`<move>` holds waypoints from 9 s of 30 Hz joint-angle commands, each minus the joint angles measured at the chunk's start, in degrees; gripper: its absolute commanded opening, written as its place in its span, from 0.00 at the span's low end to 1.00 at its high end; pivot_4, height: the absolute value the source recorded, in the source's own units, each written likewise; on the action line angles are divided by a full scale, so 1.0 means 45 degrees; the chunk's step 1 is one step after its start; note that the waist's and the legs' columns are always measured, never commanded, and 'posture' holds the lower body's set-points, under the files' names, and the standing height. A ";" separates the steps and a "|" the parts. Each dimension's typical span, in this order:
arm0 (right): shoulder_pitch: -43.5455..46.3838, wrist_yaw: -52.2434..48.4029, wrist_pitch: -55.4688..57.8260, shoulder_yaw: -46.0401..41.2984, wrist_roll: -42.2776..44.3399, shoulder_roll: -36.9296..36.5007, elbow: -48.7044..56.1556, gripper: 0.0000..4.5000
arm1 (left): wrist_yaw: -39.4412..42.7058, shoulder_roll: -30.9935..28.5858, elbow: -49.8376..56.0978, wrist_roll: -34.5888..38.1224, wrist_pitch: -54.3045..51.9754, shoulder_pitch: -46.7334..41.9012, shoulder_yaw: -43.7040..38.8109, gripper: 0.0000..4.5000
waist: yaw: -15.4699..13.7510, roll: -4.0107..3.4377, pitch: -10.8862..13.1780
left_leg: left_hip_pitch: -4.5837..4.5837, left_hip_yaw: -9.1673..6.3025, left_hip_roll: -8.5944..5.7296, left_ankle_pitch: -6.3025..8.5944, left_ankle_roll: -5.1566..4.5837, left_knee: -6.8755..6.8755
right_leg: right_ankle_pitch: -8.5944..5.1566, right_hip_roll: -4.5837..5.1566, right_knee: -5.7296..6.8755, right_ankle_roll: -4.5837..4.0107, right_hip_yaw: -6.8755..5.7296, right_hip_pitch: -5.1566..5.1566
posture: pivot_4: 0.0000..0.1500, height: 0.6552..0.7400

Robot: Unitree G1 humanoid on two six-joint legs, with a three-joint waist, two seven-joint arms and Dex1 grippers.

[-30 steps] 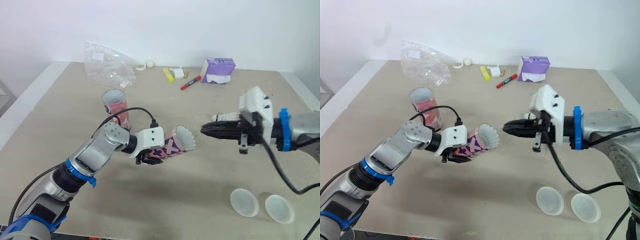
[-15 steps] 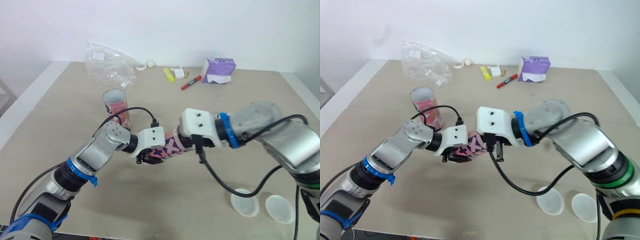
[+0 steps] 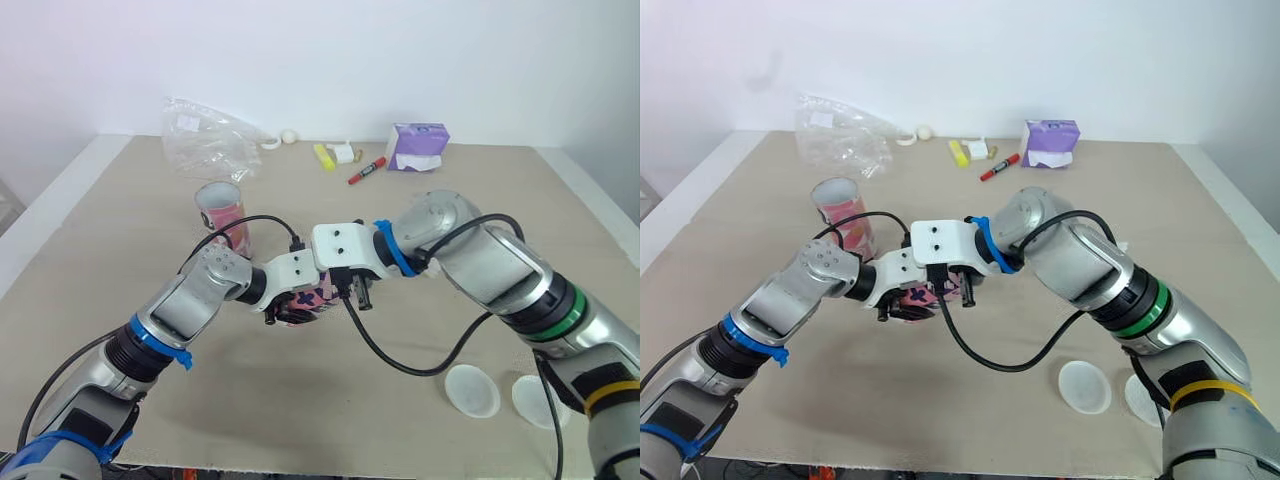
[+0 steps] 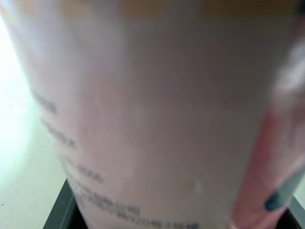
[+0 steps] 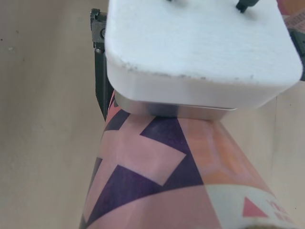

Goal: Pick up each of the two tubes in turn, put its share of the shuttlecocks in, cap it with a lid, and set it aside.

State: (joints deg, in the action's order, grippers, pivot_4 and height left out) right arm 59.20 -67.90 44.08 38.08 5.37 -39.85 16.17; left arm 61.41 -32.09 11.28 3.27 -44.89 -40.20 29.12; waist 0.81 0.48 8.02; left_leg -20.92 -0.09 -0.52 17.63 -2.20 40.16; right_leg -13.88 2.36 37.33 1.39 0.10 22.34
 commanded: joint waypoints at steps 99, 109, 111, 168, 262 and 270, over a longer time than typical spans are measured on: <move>-0.1820 -0.2821 0.0821 -0.5146 0.2097 -0.1895 0.0894 0.01 | 0.0844 0.0574 -0.0838 -0.0424 0.2086 0.0713 0.0030 0.53 | -0.0351 -0.0048 0.0001 | -0.0230 -0.0116 -0.0141 -0.0138 0.0056 -0.0161 | 0.0023 0.0168 -0.0031 -0.0015 -0.0102 0.0201 | 1.00 1.00; -0.2947 -0.2211 0.2207 -0.7741 0.3987 -0.4188 0.1665 0.01 | 0.0413 0.1563 -0.1717 0.0058 0.3385 0.0915 -0.0727 0.53 | -0.0520 -0.0046 0.0009 | -0.0289 -0.0143 -0.0192 -0.0116 0.0003 -0.0143 | 0.0013 0.0239 -0.0068 0.0031 -0.0131 0.0202 | 1.00 1.00; -0.3323 -0.1879 0.2836 -0.8642 0.4557 -0.4591 0.1807 0.01 | 0.0390 0.2178 -0.1941 0.0619 0.3662 0.1063 -0.1215 0.53 | -0.0676 -0.0056 0.0017 | -0.0305 -0.0154 -0.0197 -0.0120 -0.0004 -0.0132 | 0.0019 0.0249 -0.0069 0.0042 -0.0141 0.0204 | 1.00 1.00; -1.8236 0.0809 0.1377 -1.4241 0.2941 -0.6558 0.4426 0.97 | 0.2315 0.5584 -0.7179 0.1345 1.0000 0.2471 -0.0977 0.53 | -0.0622 -0.0004 0.0076 | -0.0344 -0.0173 -0.0211 -0.0155 -0.0060 -0.0075 | 0.0053 0.0199 -0.0091 0.0123 -0.0137 0.0179 | 1.00 1.00; -0.1603 -0.1988 -0.0879 -0.5164 0.2860 -0.5592 0.2828 0.33 | 0.1951 0.5680 -0.7935 0.0975 0.9653 0.2287 -0.1128 0.53 | -0.0610 -0.0033 0.0068 | -0.0358 -0.0165 -0.0206 -0.0160 -0.0058 -0.0043 | 0.0091 0.0266 -0.0096 0.0081 -0.0160 0.0201 | 1.00 1.00; -0.0866 -0.1782 0.0311 -0.6649 0.3854 -0.5597 0.2099 0.63 | 0.1976 0.5659 -0.7884 0.0981 0.9599 0.2337 -0.1116 0.53 | -0.0612 -0.0034 0.0068 | -0.0360 -0.0165 -0.0205 -0.0160 -0.0058 -0.0044 | 0.0092 0.0268 -0.0096 0.0078 -0.0161 0.0205 | 1.00 1.00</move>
State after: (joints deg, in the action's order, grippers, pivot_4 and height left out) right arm 53.13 -76.16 43.41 12.62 20.78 -64.52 26.51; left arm 70.49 -5.88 -21.77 9.21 0.65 -31.27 22.49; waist -1.94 0.33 8.33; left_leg -22.56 -0.83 -1.45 16.91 -2.46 39.96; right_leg -13.47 3.58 36.90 1.74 -0.62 23.28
